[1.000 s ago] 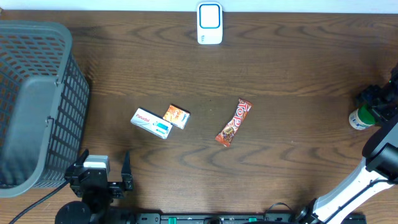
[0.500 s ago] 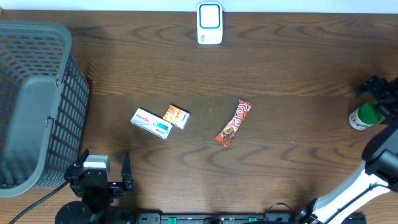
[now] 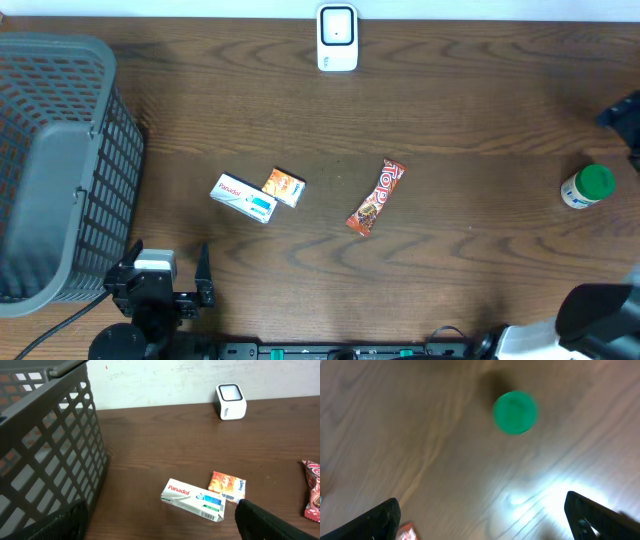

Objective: Scan the item barcode
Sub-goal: 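Move the right gripper over the orange box beside the Panadol box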

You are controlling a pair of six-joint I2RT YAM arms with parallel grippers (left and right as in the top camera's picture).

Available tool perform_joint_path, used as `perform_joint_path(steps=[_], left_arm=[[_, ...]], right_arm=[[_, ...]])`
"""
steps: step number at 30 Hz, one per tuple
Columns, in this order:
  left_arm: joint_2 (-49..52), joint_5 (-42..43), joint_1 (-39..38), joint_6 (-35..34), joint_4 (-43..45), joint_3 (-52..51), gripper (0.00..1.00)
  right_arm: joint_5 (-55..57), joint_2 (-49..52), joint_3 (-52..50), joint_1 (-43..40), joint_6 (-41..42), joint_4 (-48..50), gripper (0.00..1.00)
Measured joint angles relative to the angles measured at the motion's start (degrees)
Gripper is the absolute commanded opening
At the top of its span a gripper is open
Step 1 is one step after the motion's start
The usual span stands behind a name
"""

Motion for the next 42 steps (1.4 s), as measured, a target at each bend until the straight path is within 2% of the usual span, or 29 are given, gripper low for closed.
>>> perform_joint_path(steps=[21, 29, 37, 42], left_arm=[[0.0, 0.0, 0.0, 0.0, 0.0, 0.0, 0.93], [0.0, 0.0, 0.0, 0.0, 0.0, 0.0, 0.93], [0.0, 0.0, 0.0, 0.0, 0.0, 0.0, 0.93], [0.0, 0.0, 0.0, 0.0, 0.0, 0.0, 0.93]], right_arm=[[0.2, -0.3, 0.0, 49.6, 0.7, 0.4, 0.99], [1.3, 0.6, 0.0, 56.7, 0.7, 2.6, 0.99], [1.3, 5.6, 0.0, 61.2, 0.7, 3.4, 0.99], [0.2, 9.0, 0.0, 63.7, 4.6, 6.7, 0.99]])
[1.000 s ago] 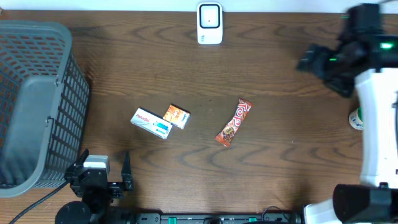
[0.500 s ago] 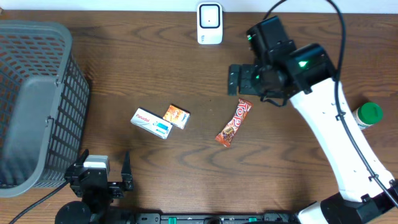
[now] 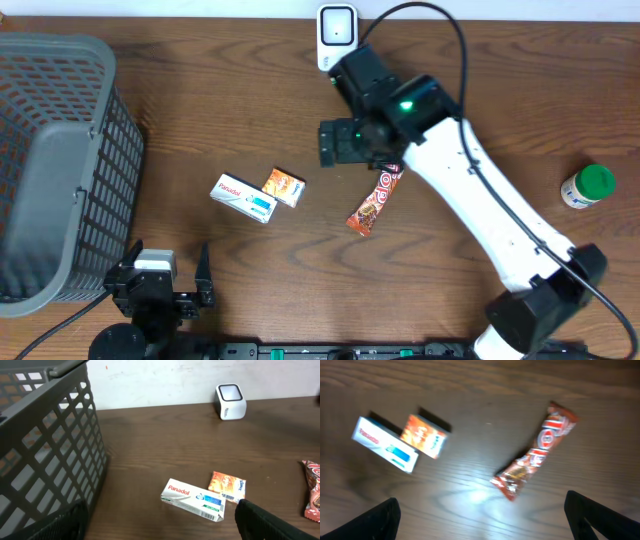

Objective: Scan the item barcode
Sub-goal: 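Move the right gripper over the orange box beside the Panadol box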

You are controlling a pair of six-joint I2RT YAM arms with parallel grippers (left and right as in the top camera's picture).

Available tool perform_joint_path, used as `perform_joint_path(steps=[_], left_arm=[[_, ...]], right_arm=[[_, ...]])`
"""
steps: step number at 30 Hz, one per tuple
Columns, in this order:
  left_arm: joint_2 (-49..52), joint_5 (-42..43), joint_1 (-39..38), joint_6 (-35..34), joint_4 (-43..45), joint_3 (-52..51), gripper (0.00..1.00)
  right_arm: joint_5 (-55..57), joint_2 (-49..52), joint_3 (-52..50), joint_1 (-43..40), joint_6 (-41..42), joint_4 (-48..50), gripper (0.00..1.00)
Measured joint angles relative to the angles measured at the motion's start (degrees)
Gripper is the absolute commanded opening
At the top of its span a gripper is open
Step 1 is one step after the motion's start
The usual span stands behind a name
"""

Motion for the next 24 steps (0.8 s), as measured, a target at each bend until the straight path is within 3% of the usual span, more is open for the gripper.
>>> perform_joint_path(steps=[12, 24], left_arm=[[0.0, 0.0, 0.0, 0.0, 0.0, 0.0, 0.93], [0.0, 0.0, 0.0, 0.0, 0.0, 0.0, 0.93]], right_arm=[[-11.8, 14.8, 0.0, 2.0, 10.5, 5.9, 0.99], [-13.4, 15.2, -0.2, 5.6, 24.6, 12.1, 0.99]])
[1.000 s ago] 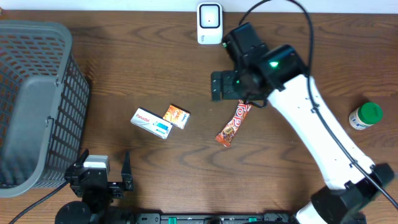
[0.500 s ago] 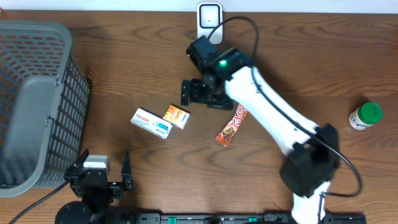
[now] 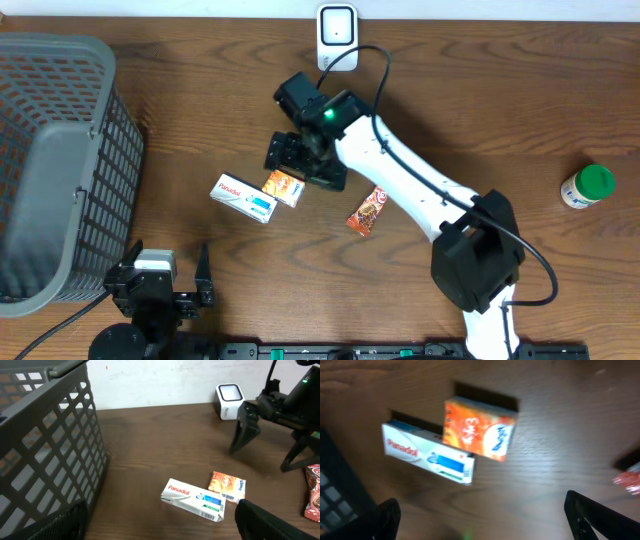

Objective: Scan the item barcode
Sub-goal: 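Move the right gripper over the orange box beside the Panadol box, then lower the right gripper and grasp the orange box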

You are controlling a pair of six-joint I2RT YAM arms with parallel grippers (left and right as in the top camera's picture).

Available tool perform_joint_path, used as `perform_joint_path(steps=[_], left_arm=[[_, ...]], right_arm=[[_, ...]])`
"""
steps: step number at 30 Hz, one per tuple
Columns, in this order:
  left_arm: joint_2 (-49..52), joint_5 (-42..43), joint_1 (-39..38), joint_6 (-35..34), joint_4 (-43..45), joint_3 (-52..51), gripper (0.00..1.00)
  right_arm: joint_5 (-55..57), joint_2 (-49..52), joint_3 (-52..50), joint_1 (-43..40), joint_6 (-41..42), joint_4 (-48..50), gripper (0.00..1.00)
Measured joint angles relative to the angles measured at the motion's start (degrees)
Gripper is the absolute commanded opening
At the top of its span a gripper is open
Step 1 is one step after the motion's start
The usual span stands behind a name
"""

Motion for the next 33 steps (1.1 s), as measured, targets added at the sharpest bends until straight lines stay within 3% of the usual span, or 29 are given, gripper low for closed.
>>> perform_joint_path(steps=[14, 33], left_arm=[[0.0, 0.0, 0.0, 0.0, 0.0, 0.0, 0.93], [0.0, 0.0, 0.0, 0.0, 0.0, 0.0, 0.93]], right_arm=[[0.4, 5.1, 0.0, 2.0, 8.9, 4.4, 0.99], [1.9, 13.0, 0.2, 1.6, 11.7, 8.7, 0.99]])
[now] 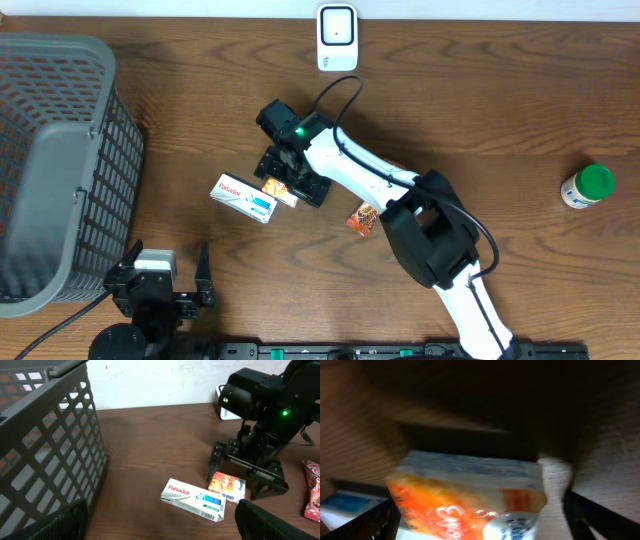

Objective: Scan the item barcode
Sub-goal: 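Lower the right gripper and grasp the orange box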

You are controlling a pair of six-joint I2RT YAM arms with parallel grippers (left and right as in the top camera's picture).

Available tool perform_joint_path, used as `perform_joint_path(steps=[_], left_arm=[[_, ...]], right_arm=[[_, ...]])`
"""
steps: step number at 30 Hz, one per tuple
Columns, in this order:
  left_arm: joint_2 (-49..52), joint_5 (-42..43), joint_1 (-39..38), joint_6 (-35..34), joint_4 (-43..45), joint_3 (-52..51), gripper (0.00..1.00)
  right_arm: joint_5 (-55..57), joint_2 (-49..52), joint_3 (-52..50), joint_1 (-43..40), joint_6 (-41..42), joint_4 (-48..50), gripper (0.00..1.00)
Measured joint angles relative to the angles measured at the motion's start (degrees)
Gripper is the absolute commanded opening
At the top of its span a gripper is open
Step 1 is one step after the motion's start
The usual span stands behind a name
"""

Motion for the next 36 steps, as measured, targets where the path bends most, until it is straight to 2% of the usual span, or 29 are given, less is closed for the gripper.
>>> perform_joint_path(steps=[8, 12, 19, 27, 36], left_arm=[[0.0, 0.0, 0.0, 0.0, 0.0, 0.0, 0.93], [0.0, 0.0, 0.0, 0.0, 0.0, 0.0, 0.93], [0.0, 0.0, 0.0, 0.0, 0.0, 0.0, 0.93], [0.0, 0.0, 0.0, 0.0, 0.0, 0.0, 0.93], [0.0, 0.0, 0.0, 0.0, 0.0, 0.0, 0.93]], right_arm=[[-0.2, 0.2, 0.1, -0.5, -0.3, 0.1, 0.98], [0.2, 0.2, 0.1, -0.5, -2.1, -1.3, 0.88], [1.9, 0.3, 0.1, -0.5, -7.6, -4.3, 0.79], [2.7, 0.5, 0.1, -1.8, -14.5, -9.0, 0.79], [4.6, 1.0, 0.1, -8.2, -23.7, -16.4, 0.80]])
